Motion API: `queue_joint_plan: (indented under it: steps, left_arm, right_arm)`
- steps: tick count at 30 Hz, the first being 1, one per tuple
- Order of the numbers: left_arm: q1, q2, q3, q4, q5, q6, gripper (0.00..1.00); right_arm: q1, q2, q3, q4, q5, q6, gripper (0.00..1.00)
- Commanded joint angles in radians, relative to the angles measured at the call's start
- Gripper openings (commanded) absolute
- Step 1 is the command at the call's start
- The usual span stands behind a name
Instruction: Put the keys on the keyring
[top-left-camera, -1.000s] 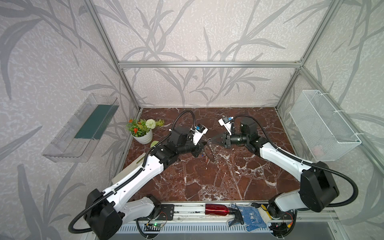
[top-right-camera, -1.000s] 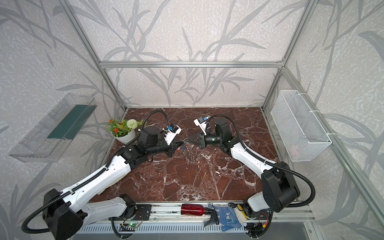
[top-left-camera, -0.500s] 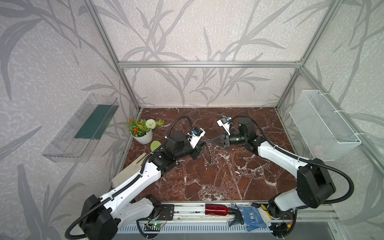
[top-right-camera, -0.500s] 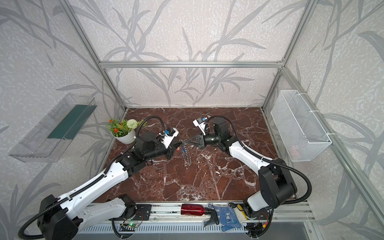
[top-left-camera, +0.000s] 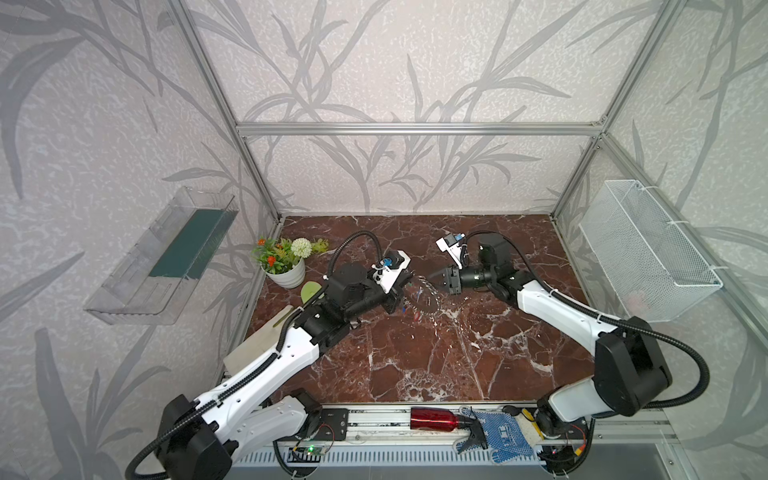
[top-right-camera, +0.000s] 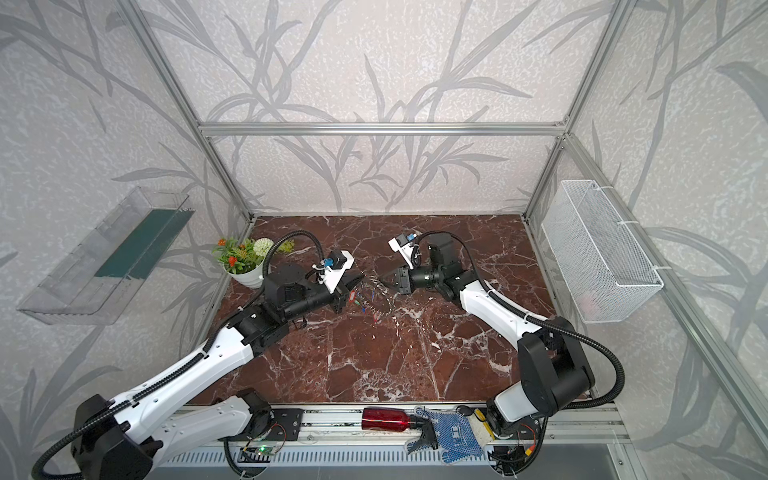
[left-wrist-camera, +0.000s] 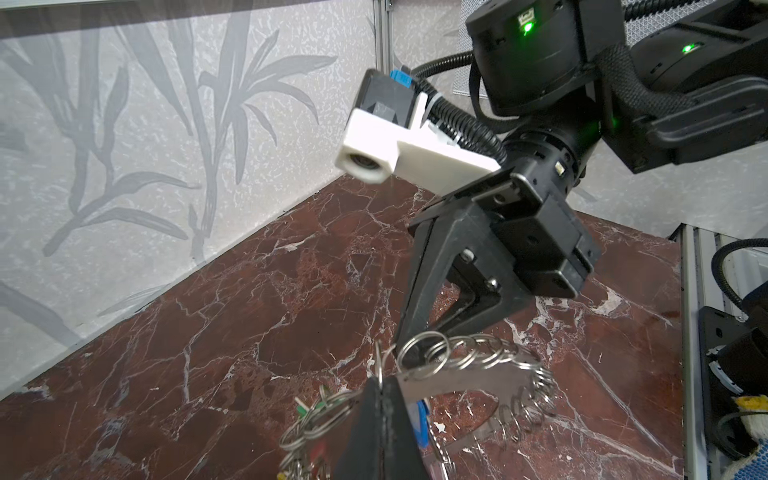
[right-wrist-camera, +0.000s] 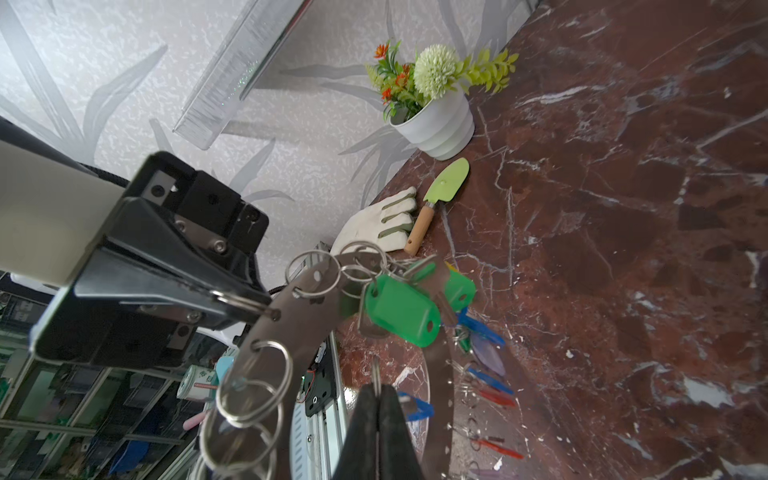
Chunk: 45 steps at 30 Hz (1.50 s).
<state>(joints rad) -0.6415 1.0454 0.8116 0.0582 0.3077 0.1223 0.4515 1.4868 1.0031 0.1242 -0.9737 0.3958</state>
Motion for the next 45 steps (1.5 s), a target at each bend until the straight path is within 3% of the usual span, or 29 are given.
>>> queue_joint_plan:
  steps: [1, 9, 20, 45]
  left_arm:
    - [-0.005, -0.005, 0.021, 0.040, 0.013, 0.043, 0.00]
    - [-0.008, 0.014, 0.028, 0.019, 0.037, 0.050, 0.00]
    - [-0.009, 0.040, 0.044, -0.006, 0.053, 0.053, 0.00]
    - [-0.013, 0.048, 0.055, 0.004, 0.064, 0.030, 0.00]
  right_arm:
    - [-0.012, -0.049, 0.019, 0.015, 0.009, -0.008, 0.00]
    - [0.023, -0.069, 0.038, -0.055, 0.030, -0.105, 0.00]
    - [0.030, -0.081, -0.009, 0.088, -0.023, -0.033, 0.00]
    - [0.046, -0.044, 0.008, 0.013, 0.001, -0.081, 0.00]
